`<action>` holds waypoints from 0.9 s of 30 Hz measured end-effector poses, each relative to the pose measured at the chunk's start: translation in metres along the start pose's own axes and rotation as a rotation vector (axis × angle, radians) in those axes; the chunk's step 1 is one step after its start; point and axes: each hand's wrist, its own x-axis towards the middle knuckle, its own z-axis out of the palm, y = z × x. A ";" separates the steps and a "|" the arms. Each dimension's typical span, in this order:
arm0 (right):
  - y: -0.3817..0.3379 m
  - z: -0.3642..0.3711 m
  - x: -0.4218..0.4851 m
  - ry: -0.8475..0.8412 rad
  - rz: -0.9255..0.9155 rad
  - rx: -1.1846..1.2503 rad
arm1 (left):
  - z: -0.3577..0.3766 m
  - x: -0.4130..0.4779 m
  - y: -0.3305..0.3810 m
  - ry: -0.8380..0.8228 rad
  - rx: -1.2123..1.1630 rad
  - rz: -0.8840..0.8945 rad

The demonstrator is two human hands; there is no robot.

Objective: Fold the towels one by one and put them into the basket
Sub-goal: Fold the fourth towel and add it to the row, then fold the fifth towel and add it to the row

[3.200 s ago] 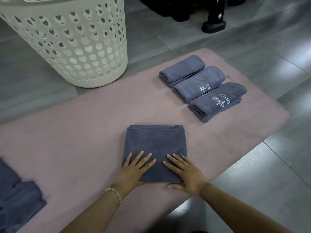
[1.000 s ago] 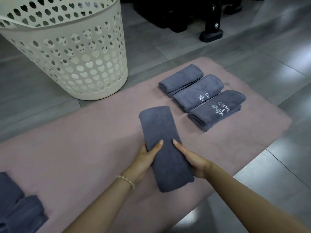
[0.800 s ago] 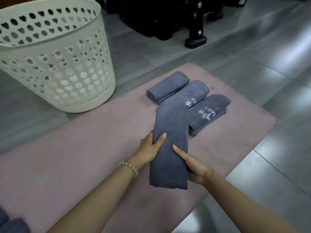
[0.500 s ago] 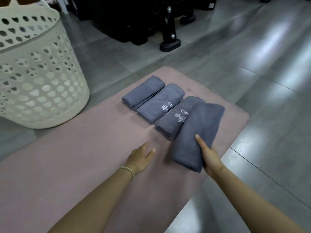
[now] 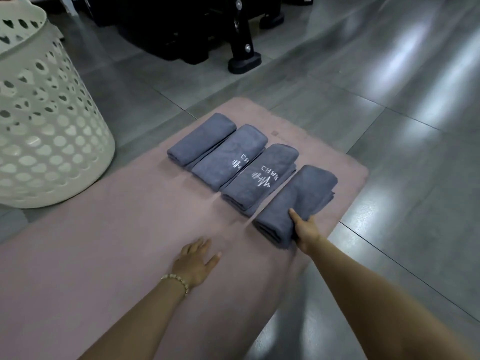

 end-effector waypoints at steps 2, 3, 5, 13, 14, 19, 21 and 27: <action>-0.006 0.003 0.001 -0.043 -0.003 0.042 | 0.001 0.000 0.001 0.018 0.012 0.002; -0.009 0.006 0.001 -0.073 -0.004 0.072 | 0.001 0.000 0.002 0.025 0.014 -0.001; -0.009 0.010 0.002 -0.095 0.011 0.092 | 0.000 -0.001 0.002 0.026 0.013 -0.004; -0.001 0.008 -0.006 0.189 -0.063 -0.172 | -0.002 -0.006 0.002 -0.014 -0.047 0.011; -0.004 0.007 -0.010 0.233 -0.114 -0.219 | -0.005 -0.010 0.001 -0.003 -0.058 0.027; -0.024 0.021 -0.039 0.259 -0.403 -0.626 | -0.037 -0.041 -0.015 0.148 -0.141 -0.006; -0.028 0.047 -0.057 0.139 -0.485 -0.735 | -0.051 -0.061 -0.030 0.197 -0.153 -0.050; 0.009 0.157 -0.139 -0.339 -0.634 -1.017 | -0.070 -0.155 -0.117 0.312 -0.195 -0.207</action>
